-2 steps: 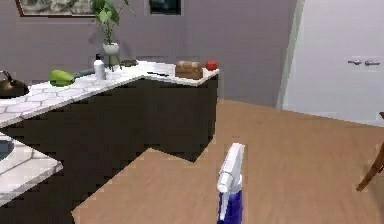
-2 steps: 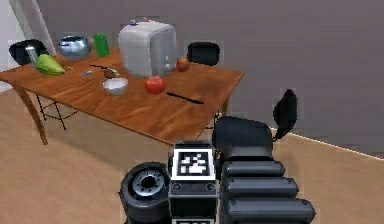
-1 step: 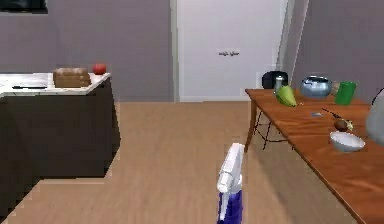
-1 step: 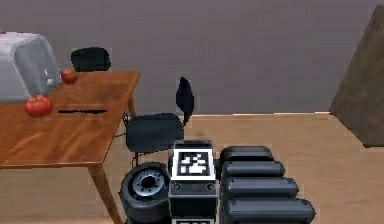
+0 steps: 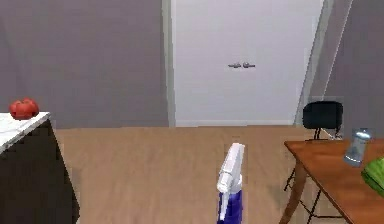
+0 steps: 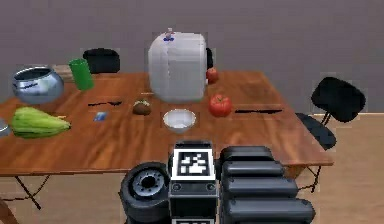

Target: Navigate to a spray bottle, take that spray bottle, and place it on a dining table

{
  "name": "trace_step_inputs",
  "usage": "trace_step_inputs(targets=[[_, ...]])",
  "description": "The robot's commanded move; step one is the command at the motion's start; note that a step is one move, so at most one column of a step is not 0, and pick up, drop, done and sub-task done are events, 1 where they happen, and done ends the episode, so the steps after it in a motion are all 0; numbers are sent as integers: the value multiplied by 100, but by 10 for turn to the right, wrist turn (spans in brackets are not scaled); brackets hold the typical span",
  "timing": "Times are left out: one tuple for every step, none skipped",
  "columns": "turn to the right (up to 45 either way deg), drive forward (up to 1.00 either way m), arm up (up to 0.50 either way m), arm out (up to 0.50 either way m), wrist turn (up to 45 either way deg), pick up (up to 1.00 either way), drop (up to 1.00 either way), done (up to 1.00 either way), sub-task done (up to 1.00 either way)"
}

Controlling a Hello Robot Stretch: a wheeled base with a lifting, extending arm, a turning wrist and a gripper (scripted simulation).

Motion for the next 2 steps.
trace_step_inputs(targets=[[30,0,0,0,0,0,0,0,0],[0,20,0,0,0,0,0,0,0]])
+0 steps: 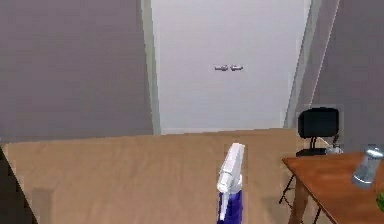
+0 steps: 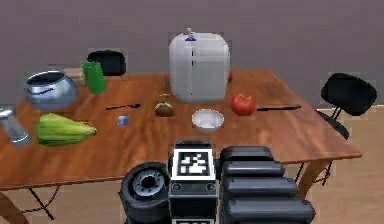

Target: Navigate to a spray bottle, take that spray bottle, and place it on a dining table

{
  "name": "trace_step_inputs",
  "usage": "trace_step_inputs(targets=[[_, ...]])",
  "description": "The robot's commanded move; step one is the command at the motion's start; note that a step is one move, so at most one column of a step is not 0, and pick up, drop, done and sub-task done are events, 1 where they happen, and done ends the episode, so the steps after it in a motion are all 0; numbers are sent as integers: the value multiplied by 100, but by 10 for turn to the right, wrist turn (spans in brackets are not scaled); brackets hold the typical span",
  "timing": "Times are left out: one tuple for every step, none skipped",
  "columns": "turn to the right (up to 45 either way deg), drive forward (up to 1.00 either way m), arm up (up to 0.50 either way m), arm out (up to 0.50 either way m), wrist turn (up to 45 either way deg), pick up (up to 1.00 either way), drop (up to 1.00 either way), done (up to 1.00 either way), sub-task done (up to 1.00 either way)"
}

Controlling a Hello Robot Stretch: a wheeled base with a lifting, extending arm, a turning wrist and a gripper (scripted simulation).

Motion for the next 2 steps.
trace_step_inputs(targets=[[-450,0,0,0,0,0,0,0,0],[-450,0,0,0,0,0,0,0,0]])
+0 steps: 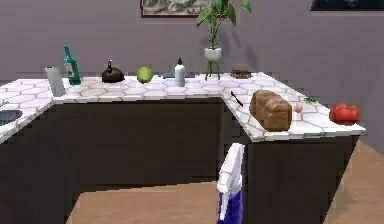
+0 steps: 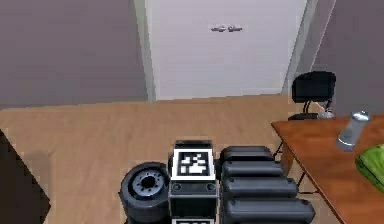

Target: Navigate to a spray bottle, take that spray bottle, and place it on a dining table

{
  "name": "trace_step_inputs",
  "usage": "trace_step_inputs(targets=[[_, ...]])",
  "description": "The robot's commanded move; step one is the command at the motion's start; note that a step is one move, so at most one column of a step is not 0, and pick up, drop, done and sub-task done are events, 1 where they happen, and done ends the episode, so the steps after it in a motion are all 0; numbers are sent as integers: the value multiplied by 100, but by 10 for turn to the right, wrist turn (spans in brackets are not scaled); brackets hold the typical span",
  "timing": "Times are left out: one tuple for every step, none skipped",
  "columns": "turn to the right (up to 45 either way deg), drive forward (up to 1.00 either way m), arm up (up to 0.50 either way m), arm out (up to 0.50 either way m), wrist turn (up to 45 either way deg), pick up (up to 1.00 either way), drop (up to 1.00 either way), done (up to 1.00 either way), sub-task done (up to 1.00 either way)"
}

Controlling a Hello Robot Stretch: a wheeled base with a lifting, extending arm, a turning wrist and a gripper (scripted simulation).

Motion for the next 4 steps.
trace_step_inputs(targets=[[-60,0,0,0,0,0,0,0,0],[450,0,0,0,0,0,0,0,0],[330,0,0,0,0,0,0,0,0],[0,0,0,48,0,0,0,0,0]])
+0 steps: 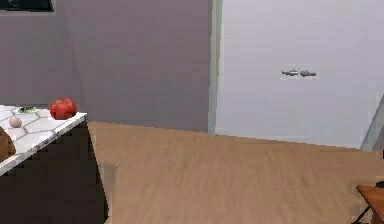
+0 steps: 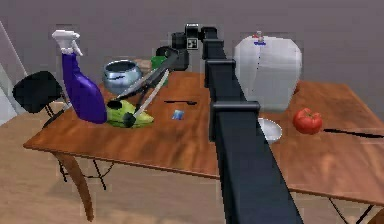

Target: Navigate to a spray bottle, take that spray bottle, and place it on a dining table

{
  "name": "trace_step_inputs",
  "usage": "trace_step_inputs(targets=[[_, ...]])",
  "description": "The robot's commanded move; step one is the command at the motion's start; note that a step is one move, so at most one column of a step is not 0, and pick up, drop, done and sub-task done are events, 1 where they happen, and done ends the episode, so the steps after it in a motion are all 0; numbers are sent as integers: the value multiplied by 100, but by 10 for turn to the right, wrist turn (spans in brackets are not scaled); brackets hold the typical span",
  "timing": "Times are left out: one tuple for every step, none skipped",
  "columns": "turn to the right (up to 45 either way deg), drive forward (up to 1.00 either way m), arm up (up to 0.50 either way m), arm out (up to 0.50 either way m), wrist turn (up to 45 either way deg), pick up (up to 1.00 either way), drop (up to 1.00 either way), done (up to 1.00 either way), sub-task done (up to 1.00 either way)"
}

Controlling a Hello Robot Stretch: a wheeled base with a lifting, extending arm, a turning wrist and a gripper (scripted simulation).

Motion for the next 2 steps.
trace_step_inputs(targets=[[0,0,0,0,450,0,0,0,0],[0,0,0,0,450,0,0,0,0]])
